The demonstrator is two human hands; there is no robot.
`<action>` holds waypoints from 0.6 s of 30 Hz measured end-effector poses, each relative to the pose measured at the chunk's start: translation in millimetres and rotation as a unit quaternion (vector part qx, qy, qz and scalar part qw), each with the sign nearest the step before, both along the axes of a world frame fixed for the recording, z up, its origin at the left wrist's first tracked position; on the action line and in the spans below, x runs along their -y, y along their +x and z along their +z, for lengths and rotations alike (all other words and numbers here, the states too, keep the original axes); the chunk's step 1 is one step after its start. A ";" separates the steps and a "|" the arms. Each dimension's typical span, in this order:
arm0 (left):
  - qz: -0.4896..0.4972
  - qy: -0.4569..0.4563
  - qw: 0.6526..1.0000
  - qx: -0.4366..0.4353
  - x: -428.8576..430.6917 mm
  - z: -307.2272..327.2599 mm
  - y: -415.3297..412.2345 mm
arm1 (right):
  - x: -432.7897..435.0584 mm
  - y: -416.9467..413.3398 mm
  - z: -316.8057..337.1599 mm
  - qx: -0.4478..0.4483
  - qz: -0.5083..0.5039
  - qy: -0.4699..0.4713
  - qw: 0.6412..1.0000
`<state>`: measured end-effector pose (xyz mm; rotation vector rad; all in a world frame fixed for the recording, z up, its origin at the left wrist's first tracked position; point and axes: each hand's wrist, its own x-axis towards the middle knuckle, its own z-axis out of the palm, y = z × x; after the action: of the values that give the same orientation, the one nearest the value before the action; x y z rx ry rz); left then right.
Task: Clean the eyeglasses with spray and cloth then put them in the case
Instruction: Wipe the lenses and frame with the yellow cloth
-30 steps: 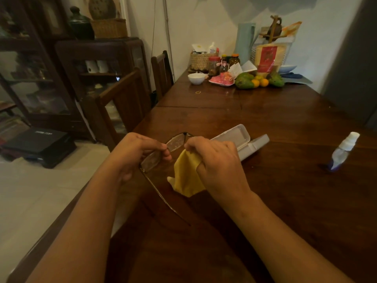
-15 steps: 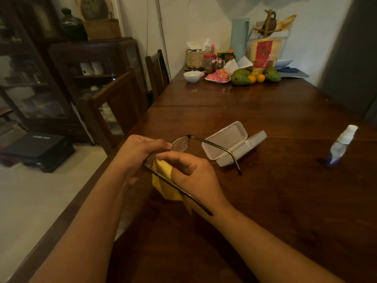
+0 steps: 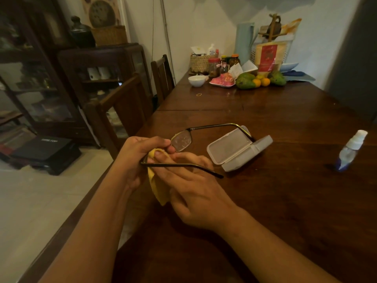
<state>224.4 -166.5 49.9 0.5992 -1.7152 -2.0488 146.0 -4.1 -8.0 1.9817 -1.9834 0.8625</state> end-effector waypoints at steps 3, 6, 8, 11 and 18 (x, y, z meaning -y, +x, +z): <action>0.003 -0.015 1.000 0.004 1.2 0.5 2.0 | -3.7 -2.0 -0.9 -0.051 -0.004 -0.001 0.999; 0.010 -0.017 1.000 0.007 1.5 0.6 1.5 | -6.3 -4.4 1.1 -0.097 -0.087 -0.027 0.991; 0.014 -0.012 1.000 0.007 0.5 0.9 0.8 | -4.2 -3.4 1.7 -0.088 -0.117 -0.028 0.989; -0.004 -0.013 1.000 0.000 -1.9 2.8 1.4 | 0.7 2.5 -0.3 -0.055 -0.081 -0.041 0.994; -0.001 -0.014 0.999 -0.031 -3.4 5.1 4.8 | -4.5 -6.1 -1.1 -0.084 -0.074 -0.078 0.991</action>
<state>229.2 -163.1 55.1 0.5211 -1.7065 -2.0207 139.9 0.4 -9.1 1.7364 -1.8780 0.7634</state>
